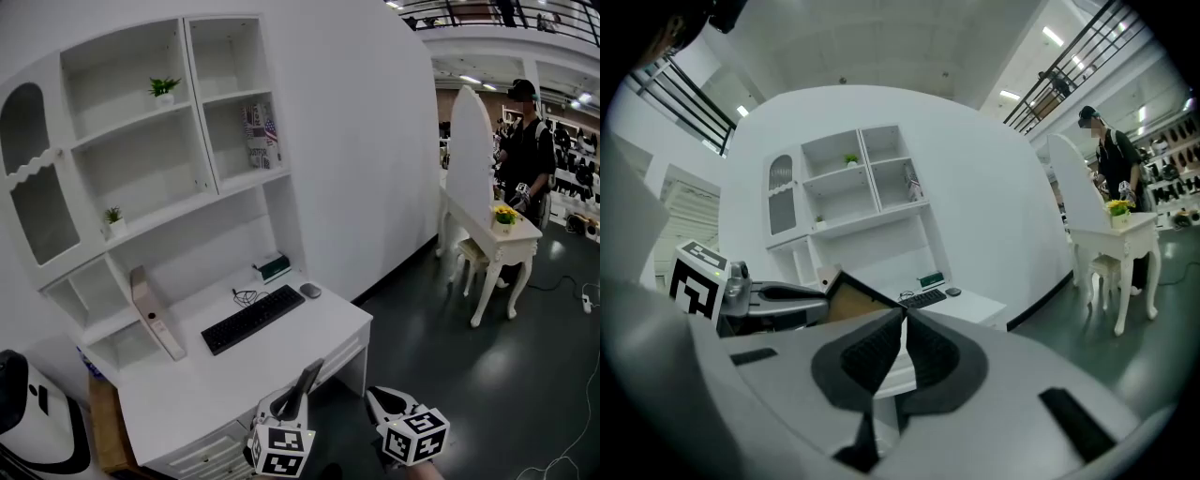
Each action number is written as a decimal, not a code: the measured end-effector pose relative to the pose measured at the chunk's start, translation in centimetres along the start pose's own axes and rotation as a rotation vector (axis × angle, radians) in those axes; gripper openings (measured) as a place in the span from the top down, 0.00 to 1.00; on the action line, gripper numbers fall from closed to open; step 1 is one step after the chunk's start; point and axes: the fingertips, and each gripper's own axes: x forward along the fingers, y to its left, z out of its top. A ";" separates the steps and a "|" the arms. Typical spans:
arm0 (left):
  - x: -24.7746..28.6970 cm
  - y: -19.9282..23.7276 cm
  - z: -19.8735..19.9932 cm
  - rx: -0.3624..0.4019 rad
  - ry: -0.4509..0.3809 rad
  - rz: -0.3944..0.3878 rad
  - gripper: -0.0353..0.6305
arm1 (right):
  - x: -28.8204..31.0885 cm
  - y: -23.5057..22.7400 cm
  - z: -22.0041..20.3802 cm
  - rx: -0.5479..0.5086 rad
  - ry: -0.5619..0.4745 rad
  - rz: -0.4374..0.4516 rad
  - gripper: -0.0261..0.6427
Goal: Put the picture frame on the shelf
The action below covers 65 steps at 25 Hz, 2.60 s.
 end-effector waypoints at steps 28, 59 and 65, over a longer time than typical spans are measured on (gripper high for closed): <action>17.0 17.1 6.2 0.083 -0.066 0.034 0.86 | 22.3 -5.8 9.6 -0.024 -0.021 -0.018 0.96; 25.6 26.9 16.1 0.363 0.099 0.362 0.86 | 39.0 -7.5 19.5 -0.166 0.011 0.408 0.96; 25.2 28.6 18.4 0.437 0.127 0.413 0.86 | 40.3 -5.5 21.3 -0.203 -0.008 0.486 0.96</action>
